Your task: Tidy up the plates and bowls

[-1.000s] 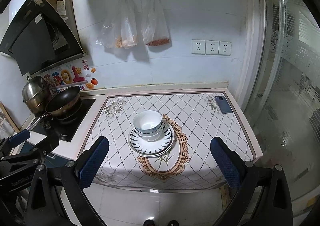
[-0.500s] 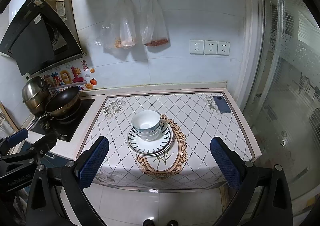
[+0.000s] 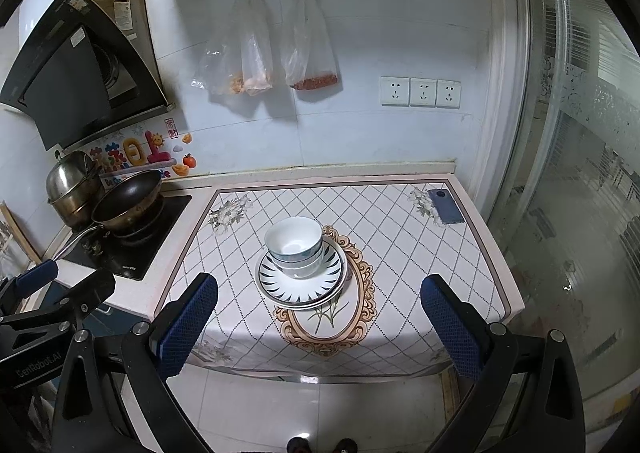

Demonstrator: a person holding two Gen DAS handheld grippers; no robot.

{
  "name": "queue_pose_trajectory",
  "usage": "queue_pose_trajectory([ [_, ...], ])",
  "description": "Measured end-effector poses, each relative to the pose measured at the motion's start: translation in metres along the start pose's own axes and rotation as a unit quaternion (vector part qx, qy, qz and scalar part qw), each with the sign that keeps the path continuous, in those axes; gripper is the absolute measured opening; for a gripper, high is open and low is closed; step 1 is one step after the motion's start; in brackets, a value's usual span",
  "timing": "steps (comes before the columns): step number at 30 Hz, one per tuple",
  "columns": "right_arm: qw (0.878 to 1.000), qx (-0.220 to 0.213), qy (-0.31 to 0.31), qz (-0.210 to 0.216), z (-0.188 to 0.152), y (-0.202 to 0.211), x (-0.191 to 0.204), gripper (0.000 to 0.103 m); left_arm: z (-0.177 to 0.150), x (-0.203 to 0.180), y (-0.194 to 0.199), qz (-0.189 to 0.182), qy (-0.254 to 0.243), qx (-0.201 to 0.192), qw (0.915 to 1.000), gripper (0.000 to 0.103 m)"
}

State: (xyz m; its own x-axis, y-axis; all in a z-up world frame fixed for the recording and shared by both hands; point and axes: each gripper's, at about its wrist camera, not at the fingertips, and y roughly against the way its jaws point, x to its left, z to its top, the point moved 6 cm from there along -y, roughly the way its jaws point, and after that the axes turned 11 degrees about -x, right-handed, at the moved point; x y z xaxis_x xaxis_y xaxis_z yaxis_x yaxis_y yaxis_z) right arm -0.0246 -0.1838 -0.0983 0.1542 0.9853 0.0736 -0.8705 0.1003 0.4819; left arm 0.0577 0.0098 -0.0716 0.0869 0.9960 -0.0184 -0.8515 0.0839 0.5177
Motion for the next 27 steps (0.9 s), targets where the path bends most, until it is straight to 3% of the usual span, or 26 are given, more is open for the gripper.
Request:
queue_pose_trajectory([
  [27, 1.000, 0.005, 0.001, 0.000, -0.0028, 0.0003, -0.0047, 0.103, -0.0054, -0.0027, 0.0021, 0.001, 0.002, 0.001, 1.0000, 0.103],
])
